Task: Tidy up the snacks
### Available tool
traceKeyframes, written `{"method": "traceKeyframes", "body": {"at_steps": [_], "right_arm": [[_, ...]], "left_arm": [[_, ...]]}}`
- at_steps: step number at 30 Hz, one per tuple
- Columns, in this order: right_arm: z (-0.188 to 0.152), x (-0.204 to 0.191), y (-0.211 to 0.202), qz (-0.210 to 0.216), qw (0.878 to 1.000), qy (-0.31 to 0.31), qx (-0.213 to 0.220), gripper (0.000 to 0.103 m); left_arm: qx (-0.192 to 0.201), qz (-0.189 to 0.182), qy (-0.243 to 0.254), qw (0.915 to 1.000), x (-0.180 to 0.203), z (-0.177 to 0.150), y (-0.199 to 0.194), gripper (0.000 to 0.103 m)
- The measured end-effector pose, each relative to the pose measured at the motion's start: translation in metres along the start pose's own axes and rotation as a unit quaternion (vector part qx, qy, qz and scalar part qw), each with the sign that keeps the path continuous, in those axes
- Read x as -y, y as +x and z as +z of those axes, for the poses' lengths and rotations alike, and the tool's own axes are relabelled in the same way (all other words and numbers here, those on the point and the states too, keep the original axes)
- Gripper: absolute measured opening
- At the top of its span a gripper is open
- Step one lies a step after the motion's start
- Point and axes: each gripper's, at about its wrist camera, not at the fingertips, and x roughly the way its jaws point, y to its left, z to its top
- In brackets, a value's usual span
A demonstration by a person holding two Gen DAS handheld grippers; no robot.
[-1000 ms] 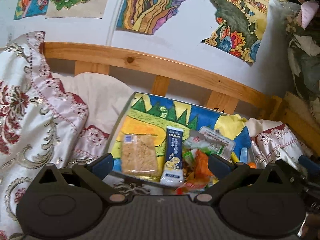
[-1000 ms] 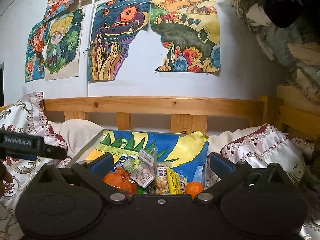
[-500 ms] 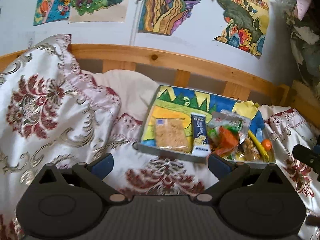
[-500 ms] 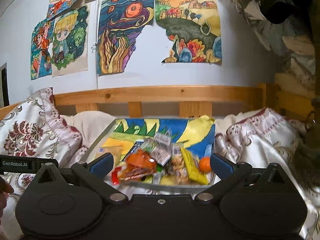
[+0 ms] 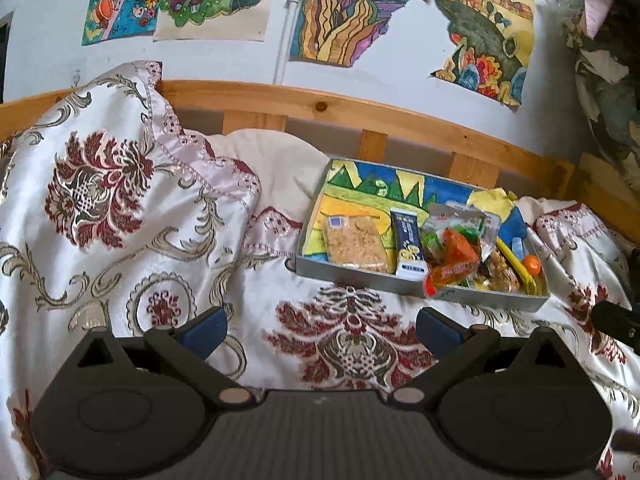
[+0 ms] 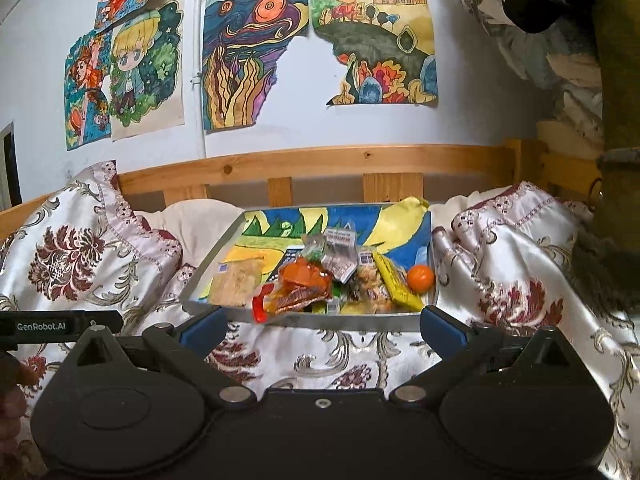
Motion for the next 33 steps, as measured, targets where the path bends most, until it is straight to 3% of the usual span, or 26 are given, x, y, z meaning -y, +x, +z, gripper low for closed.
{"method": "traceKeyframes", "body": {"at_steps": [33], "right_arm": [[-0.015,-0.008,0.004,0.013,0.999,-0.005,-0.034,0.102]], "left_arm": [[-0.005,-0.003,0.016,0.9999,-0.001,-0.012,-0.004,0.102]]}}
